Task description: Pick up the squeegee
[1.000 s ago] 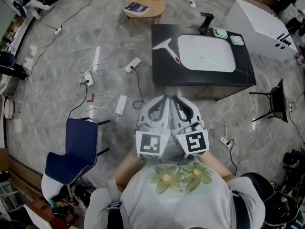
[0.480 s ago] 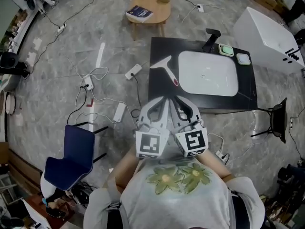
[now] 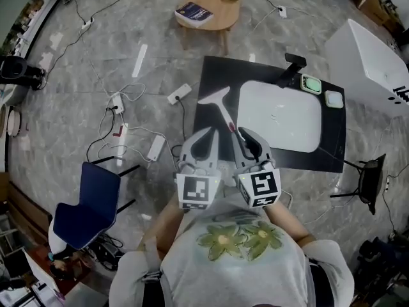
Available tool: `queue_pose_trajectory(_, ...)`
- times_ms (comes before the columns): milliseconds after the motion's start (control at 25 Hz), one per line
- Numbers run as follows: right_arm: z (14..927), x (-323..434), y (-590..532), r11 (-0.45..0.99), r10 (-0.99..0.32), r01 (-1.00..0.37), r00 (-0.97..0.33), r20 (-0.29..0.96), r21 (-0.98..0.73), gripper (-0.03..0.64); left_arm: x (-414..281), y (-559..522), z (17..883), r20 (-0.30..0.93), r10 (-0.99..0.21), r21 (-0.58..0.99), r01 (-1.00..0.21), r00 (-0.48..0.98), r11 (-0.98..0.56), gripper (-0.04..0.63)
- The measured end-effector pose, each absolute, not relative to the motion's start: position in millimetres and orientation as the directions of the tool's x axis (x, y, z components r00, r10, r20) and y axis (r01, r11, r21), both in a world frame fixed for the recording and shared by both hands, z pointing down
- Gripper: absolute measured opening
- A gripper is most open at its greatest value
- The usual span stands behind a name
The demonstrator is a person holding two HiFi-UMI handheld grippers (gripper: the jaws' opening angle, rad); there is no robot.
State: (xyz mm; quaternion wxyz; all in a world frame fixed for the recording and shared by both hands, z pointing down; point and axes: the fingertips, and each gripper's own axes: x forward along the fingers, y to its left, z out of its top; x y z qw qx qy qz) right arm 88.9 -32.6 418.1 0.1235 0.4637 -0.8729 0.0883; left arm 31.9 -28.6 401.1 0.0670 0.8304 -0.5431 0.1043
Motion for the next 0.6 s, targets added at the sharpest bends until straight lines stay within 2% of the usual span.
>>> queue_pose_trajectory(120,432.5,92.3,-46.2,0.564,-0.771,-0.825,-0.541,0.337,-0.034,0.032,33.7,-37.7,401.9,0.252,-0.891,-0.001,-0.92,0.379,-0.391,0.009)
queue_pose_trajectory(240,451.2,89.0,-56.0,0.574,-0.746,-0.818,-0.541,0.389,-0.037,0.101,28.8,-45.5,404.7,0.258,-0.892,-0.001,-0.924,0.37,-0.383,0.009)
queue_pose_trajectory(400,473.4,83.1,-63.4,0.579,-0.724,-0.815,-0.53,0.442,-0.028,0.111,19.8,-51.2,409.7,0.259,-0.894,0.0,-0.926,0.365,-0.378,0.009)
queue_pose_trajectory(600,500.1,70.2,-73.9,0.55,-0.673,-0.824,-0.533,0.512,-0.134,0.132,16.5,-62.3,416.9,0.27,-0.874,-0.006,-0.907,0.404,-0.421,0.009)
